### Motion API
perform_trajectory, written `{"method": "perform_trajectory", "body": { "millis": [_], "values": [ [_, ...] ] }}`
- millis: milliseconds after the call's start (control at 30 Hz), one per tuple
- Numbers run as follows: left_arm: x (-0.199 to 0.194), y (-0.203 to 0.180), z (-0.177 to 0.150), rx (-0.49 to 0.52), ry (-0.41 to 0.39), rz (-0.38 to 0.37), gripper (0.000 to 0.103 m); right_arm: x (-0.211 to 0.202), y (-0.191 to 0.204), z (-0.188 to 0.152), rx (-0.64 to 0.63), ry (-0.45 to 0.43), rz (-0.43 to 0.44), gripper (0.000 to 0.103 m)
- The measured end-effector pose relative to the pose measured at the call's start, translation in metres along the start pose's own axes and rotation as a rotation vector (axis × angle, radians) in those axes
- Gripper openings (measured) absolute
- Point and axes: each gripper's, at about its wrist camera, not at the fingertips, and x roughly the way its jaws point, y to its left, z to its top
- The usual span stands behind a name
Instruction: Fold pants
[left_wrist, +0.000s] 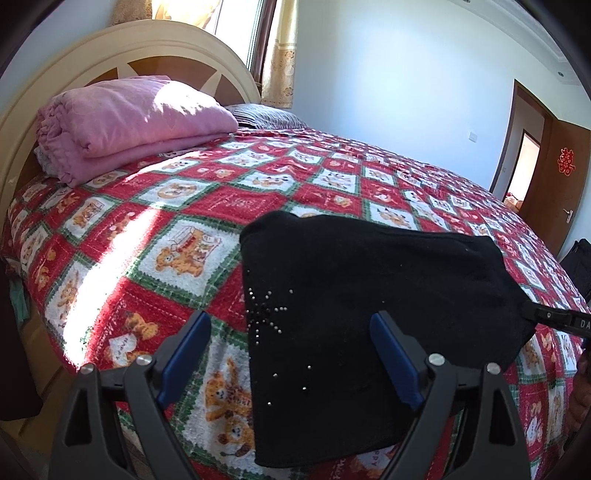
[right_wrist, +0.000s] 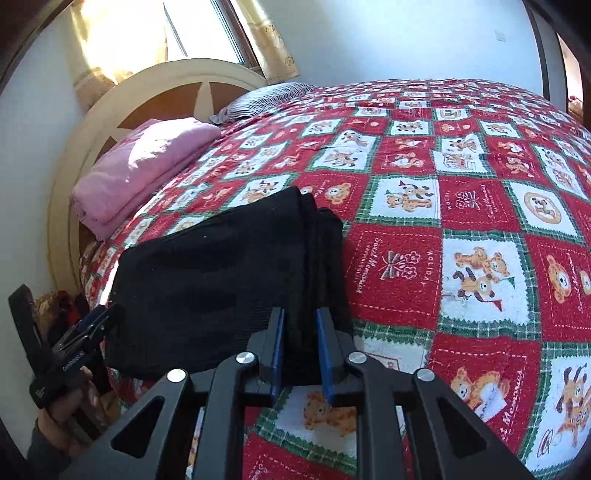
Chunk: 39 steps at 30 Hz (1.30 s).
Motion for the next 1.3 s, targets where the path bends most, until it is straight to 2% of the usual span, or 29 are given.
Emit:
{"method": "perform_trajectory", "body": {
  "millis": [167,367,467,500,533,800,900,1033,1100,1300],
  "values": [
    [0.003,-0.002,-0.002,0.017,0.004,-0.003,0.099,-0.007,-0.008,-0.007,-0.023,-0.007,-0.063,0.014],
    [0.005,-0.002,-0.005,0.019,0.017,-0.003,0.1,0.001,-0.019,-0.003,0.004,-0.007,-0.044,0.016],
    [-0.004,-0.005,-0.001,0.034,0.004,0.013,0.1,-0.005,-0.03,-0.003,0.063,-0.009,0.002,0.028],
    [-0.007,-0.007,0.0,0.037,-0.002,0.016,0.1,-0.009,-0.034,-0.004,0.087,-0.012,0.003,0.037],
    [-0.011,-0.009,0.002,0.041,-0.01,0.021,0.1,-0.011,-0.035,-0.004,0.095,-0.017,0.0,0.039],
    [-0.038,-0.033,0.01,0.097,-0.059,0.013,0.1,-0.051,-0.023,-0.006,0.004,-0.055,-0.097,0.045],
    [-0.05,-0.038,0.016,0.105,-0.09,0.015,0.1,-0.077,-0.012,-0.008,-0.047,-0.096,-0.123,0.046],
    [-0.065,-0.045,0.023,0.097,-0.136,0.012,0.102,-0.114,0.009,-0.015,-0.118,-0.192,-0.141,0.058],
    [-0.073,-0.049,0.025,0.105,-0.156,0.005,0.102,-0.129,0.02,-0.017,-0.137,-0.248,-0.149,0.06],
    [-0.085,-0.055,0.031,0.123,-0.199,0.0,0.102,-0.146,0.039,-0.017,-0.182,-0.309,-0.152,0.06]
  ]
}}
